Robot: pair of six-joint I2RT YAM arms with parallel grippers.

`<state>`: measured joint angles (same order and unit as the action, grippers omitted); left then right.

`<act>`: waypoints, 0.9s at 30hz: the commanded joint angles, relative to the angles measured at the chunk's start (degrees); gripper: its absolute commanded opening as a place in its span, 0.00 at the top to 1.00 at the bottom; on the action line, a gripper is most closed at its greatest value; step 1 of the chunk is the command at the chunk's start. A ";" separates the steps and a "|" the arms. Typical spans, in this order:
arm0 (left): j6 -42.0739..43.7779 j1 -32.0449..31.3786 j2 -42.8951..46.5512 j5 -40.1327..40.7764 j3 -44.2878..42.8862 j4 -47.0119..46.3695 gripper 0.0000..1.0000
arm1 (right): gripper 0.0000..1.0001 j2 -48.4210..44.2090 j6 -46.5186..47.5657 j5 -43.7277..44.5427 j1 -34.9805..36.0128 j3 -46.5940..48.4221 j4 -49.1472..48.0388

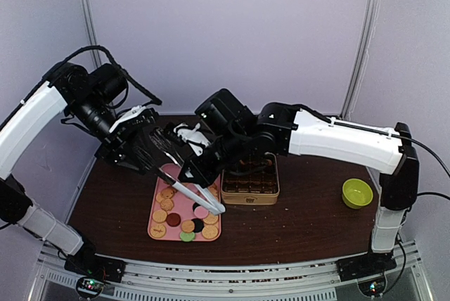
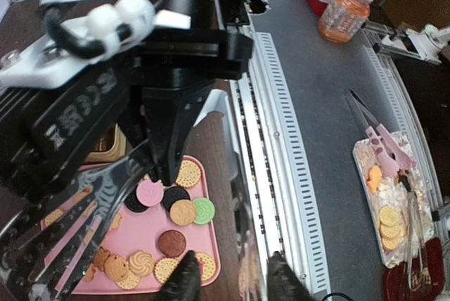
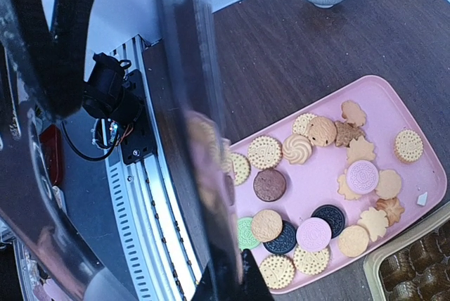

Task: Pack the cookies
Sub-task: Pass from the right arm to the left

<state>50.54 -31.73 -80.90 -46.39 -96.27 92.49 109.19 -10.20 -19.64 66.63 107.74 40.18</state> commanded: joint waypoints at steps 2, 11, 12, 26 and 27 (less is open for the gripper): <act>-5.79 -0.44 1.51 5.64 0.55 -8.12 0.79 | 1.00 0.42 1.12 0.39 0.12 1.99 0.91; -5.98 -2.49 0.47 5.12 0.88 -9.34 0.79 | 1.00 3.64 1.18 1.07 0.10 7.20 5.42; -5.58 -2.61 0.26 5.07 0.71 -8.87 0.77 | 1.00 3.78 1.22 1.17 0.15 7.41 5.62; 3.11 -3.75 -3.47 6.37 -0.58 2.24 1.00 | 0.93 2.59 3.42 3.20 0.01 9.60 7.58; 2.54 -3.75 -3.47 6.10 -0.78 1.29 1.00 | 0.82 2.42 3.65 3.59 0.06 9.80 7.78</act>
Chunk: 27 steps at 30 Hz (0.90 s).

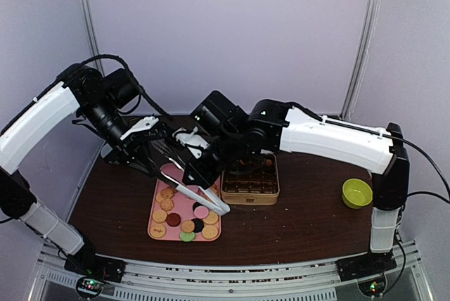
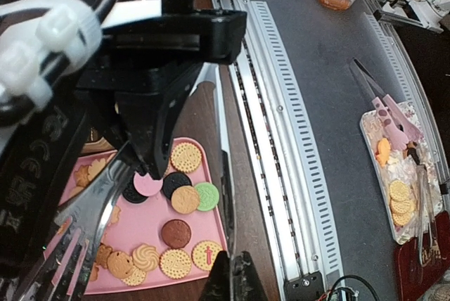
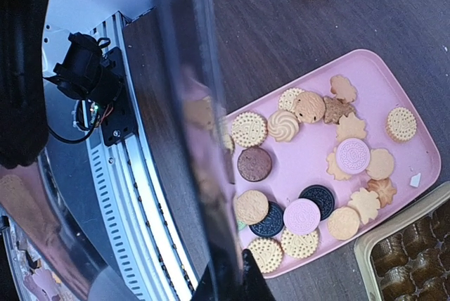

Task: Pack the cookies
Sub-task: Pass from the right arm to the left

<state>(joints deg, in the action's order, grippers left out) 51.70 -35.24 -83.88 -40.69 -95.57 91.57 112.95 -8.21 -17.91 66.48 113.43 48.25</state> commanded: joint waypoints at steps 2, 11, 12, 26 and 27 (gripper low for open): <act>-1.40 -0.15 -0.26 0.11 -1.34 -0.74 1.00 | 0.60 -2.55 1.45 3.31 0.03 3.11 -1.27; -23.75 3.90 6.28 -12.57 5.03 -25.65 1.00 | 0.00 -25.93 -10.17 6.23 -8.30 -26.79 -37.35; -29.06 5.19 7.64 -15.17 6.72 -31.06 1.00 | 0.00 -29.34 -11.56 6.07 -9.12 -31.67 -43.44; -76.81 9.38 14.71 -22.73 21.00 -83.71 1.00 | 0.00 -41.01 -24.63 3.18 -13.38 -58.06 -82.93; -78.08 9.32 14.97 -23.24 21.76 -85.36 1.00 | 0.00 -39.94 -25.35 2.17 -13.38 -57.67 -84.20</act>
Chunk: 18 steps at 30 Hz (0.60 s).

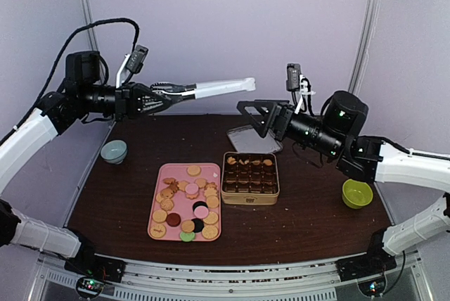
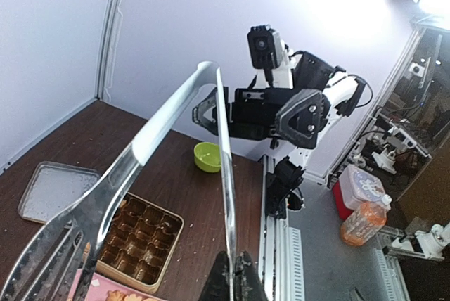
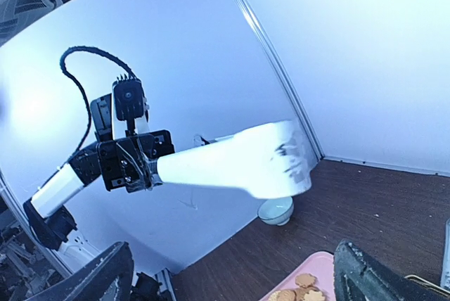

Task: Pack the cookies
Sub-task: Pass from the right arm to the left, then pass from the left arm to the right

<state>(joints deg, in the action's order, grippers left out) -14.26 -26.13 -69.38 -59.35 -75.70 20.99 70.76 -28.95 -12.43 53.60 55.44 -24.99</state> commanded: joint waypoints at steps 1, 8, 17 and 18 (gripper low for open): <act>-12.77 0.24 0.73 -5.33 2.48 -16.32 1.00 | 0.01 3.28 -5.38 -4.37 -0.58 0.75 -12.42; -13.48 0.25 1.43 -6.46 4.37 -17.66 1.00 | 0.12 10.35 -9.93 -8.59 -0.56 4.88 -22.49; -15.17 0.20 1.94 -7.11 5.71 -19.68 1.00 | 0.33 16.93 -14.74 -12.60 -0.58 10.61 -27.00; -15.57 0.24 2.02 -7.10 5.81 -20.08 1.00 | 0.34 17.52 -15.19 -12.95 -0.59 11.11 -27.27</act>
<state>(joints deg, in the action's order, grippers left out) -28.23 -26.13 -68.77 -65.10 -70.39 6.00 86.50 -41.23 -22.37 53.25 63.75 -47.59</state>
